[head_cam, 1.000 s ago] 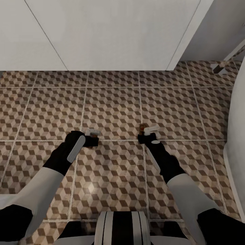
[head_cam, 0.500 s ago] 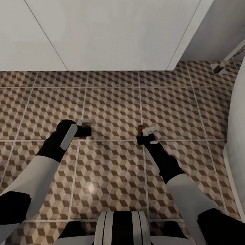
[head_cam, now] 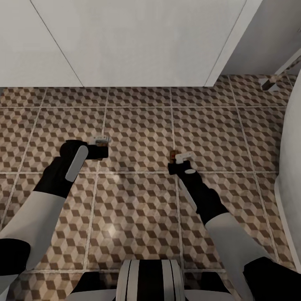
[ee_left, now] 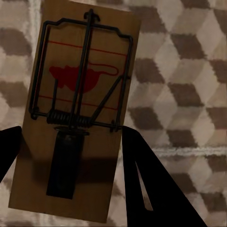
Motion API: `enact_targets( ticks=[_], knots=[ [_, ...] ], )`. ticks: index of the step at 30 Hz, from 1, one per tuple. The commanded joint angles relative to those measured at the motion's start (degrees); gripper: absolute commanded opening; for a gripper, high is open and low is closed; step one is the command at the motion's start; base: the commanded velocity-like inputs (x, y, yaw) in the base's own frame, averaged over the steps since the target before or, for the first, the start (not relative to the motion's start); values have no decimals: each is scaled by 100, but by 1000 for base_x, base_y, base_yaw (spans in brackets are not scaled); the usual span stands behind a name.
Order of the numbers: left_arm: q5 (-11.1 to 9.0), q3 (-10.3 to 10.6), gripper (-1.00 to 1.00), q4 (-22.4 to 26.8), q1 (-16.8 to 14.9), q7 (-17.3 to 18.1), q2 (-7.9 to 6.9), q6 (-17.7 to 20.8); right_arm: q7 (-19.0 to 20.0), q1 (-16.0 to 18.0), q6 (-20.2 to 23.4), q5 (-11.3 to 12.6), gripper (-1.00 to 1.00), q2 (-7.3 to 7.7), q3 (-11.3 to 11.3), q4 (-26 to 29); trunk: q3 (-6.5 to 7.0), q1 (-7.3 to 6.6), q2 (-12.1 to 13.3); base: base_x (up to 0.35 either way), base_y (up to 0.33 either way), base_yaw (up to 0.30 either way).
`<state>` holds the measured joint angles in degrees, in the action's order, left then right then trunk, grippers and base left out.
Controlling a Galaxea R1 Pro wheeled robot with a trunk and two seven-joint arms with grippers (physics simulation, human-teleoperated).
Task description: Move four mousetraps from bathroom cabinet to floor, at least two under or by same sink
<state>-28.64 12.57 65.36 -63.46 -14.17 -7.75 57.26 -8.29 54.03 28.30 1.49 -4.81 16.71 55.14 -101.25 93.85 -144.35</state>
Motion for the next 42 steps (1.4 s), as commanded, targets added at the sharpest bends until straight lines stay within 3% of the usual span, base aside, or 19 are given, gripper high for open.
enact_targets(
  ticks=[1,5,14,30,42],
  knots=[
    [-42,17,-100,-14,-1,-54,-5,13,-40,10,117,17,-100,3,13,45,-3,-1,-1,0,0,0],
    [-37,19,-100,-73,11,-51,-1,6,-103,162,624,10,-100,5,9,230,-3,-1,-1,0,0,0],
    [-42,26,-100,-97,61,-51,2,4,-232,749,999,24,-100,6,7,238,-3,-1,-1,0,0,0],
    [-45,33,-100,-287,149,-51,15,16,-200,794,1124,52,-100,43,8,348,-7,-1,-1,0,0,0],
    [-45,131,-100,-293,169,-59,28,13,-200,794,1125,53,-100,31,16,348,-103,-1,-1,0,0,0]
  ],
)
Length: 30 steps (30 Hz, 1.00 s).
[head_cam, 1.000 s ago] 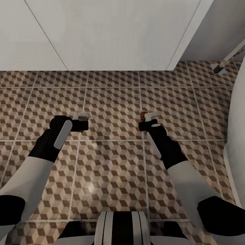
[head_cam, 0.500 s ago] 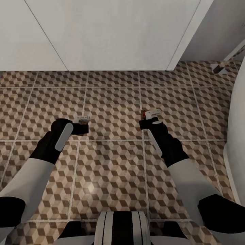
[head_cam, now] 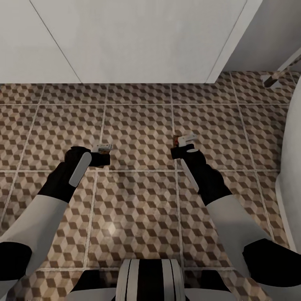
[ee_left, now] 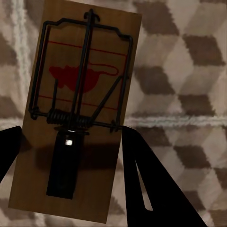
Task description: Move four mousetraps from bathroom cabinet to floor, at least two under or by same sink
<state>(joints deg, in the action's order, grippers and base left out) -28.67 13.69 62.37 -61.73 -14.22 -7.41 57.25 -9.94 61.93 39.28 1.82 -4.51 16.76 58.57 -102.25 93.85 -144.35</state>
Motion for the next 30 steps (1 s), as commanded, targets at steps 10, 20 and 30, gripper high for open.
enact_targets(
  ticks=[10,20,30],
  knots=[
    [-42,20,-100,-26,12,-54,-7,15,-34,3,26,19,-100,3,12,5,-193,17,-11,0,0,0],
    [-42,20,-100,-41,12,-53,-7,15,-34,3,19,17,-100,1,19,5,-275,38,-21,0,0,0],
    [-42,20,-100,-35,12,-52,-7,15,-34,3,18,19,-100,-6,21,5,-275,38,-21,0,0,0]
  ],
)
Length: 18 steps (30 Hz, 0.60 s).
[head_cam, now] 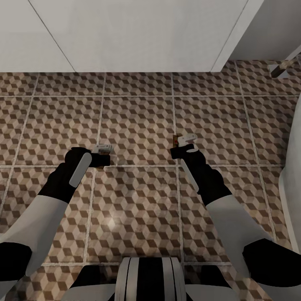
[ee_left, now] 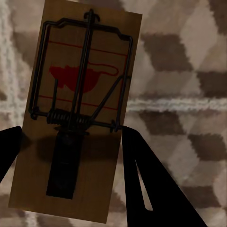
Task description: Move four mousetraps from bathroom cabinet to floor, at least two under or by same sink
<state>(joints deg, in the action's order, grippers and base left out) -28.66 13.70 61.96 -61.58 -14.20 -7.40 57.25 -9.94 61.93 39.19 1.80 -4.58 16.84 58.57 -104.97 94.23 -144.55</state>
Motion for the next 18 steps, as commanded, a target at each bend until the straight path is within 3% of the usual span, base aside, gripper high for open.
enact_targets(
  ticks=[1,18],
  knots=[
    [-43,19,-100,4,-3,-53,-7,15,-34,3,27,18,-100,1,12,5,-3,2,-3,0,0,0],
    [-43,19,-100,5,-2,-55,-7,15,-34,3,27,17,-100,1,12,5,-3,46,-25,0,0,0]
  ],
)
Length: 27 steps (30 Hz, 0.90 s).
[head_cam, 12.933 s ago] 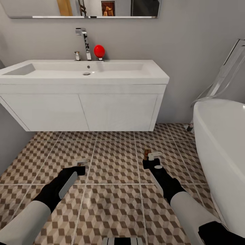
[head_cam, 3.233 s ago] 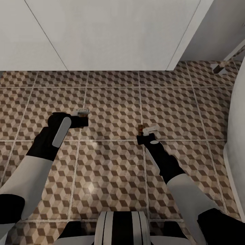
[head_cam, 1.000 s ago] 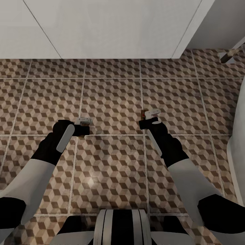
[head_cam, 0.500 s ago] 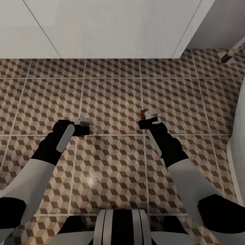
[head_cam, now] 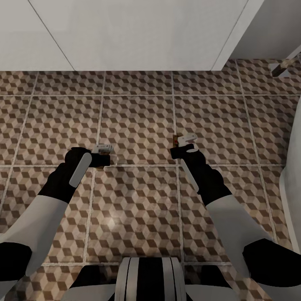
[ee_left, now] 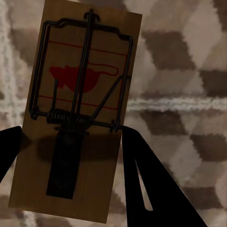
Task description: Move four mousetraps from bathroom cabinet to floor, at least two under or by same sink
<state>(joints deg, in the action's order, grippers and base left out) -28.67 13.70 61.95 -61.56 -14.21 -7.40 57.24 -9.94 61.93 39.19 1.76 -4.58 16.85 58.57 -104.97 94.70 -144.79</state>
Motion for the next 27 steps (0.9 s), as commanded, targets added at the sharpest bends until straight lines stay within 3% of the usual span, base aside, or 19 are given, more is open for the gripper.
enact_targets(
  ticks=[1,27],
  knots=[
    [-42,19,-100,7,-2,-53,-7,15,-34,3,27,21,-100,0,12,5,-3,2,-3,0,0,0],
    [-40,19,-100,21,13,-54,-7,13,-34,3,27,26,-100,-7,20,80,-3,35,-20,0,0,0]
  ],
)
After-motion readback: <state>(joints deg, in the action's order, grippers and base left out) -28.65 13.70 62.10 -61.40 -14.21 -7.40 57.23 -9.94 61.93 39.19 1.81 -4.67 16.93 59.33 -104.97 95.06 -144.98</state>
